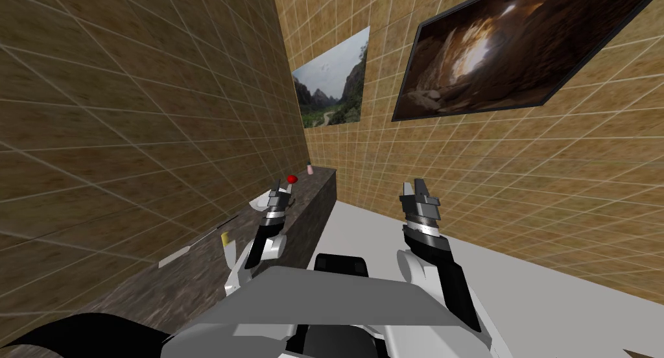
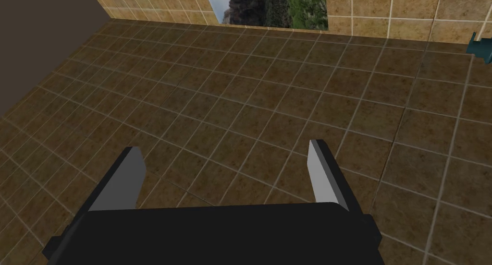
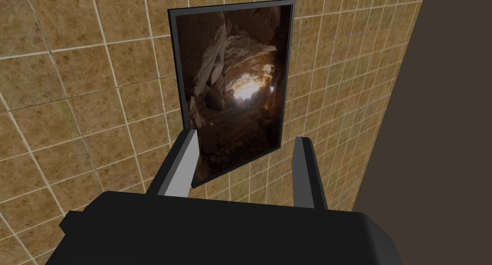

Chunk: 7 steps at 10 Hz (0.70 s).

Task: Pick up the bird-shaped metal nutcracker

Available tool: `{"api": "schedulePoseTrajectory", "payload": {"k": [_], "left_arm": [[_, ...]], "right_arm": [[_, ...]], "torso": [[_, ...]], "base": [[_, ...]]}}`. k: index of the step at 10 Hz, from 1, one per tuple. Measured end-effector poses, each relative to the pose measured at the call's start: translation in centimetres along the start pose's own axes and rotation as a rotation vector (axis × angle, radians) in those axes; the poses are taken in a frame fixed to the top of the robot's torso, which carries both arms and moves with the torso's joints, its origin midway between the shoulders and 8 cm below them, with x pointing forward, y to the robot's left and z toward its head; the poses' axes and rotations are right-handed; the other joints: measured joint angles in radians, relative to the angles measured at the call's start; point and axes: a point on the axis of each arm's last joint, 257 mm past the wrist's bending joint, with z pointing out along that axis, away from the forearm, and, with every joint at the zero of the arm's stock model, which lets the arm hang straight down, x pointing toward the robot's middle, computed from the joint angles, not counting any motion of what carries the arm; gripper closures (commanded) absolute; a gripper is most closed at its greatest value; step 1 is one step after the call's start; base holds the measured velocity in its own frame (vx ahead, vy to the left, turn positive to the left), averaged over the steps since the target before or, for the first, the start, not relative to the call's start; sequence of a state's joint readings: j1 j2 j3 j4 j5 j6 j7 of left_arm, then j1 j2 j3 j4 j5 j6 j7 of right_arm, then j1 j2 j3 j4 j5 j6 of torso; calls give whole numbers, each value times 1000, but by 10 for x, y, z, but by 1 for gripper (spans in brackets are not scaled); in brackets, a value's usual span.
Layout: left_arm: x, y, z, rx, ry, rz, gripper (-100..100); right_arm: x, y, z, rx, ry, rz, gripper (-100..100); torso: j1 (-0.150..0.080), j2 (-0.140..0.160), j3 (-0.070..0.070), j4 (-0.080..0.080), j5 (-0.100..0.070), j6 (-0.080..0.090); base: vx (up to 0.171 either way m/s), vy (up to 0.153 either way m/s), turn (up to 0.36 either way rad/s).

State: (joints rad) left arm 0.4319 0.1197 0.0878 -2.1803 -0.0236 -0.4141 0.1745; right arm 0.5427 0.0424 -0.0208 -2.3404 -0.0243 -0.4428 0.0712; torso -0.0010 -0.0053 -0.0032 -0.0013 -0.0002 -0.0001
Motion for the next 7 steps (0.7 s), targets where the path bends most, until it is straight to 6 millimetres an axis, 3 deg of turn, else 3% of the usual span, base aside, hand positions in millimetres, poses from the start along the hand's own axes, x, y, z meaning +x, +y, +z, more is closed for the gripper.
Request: {"api": "schedulePoseTrajectory", "payload": {"k": [7], "left_arm": [[-24, 34, 16, -137, -28, -92, -100]], "right_arm": [[0, 0, 0, 0, 0, 0, 0]], "torso": [[0, 0, 0, 0, 0, 0]], "base": [[65, -20, -34]]}}
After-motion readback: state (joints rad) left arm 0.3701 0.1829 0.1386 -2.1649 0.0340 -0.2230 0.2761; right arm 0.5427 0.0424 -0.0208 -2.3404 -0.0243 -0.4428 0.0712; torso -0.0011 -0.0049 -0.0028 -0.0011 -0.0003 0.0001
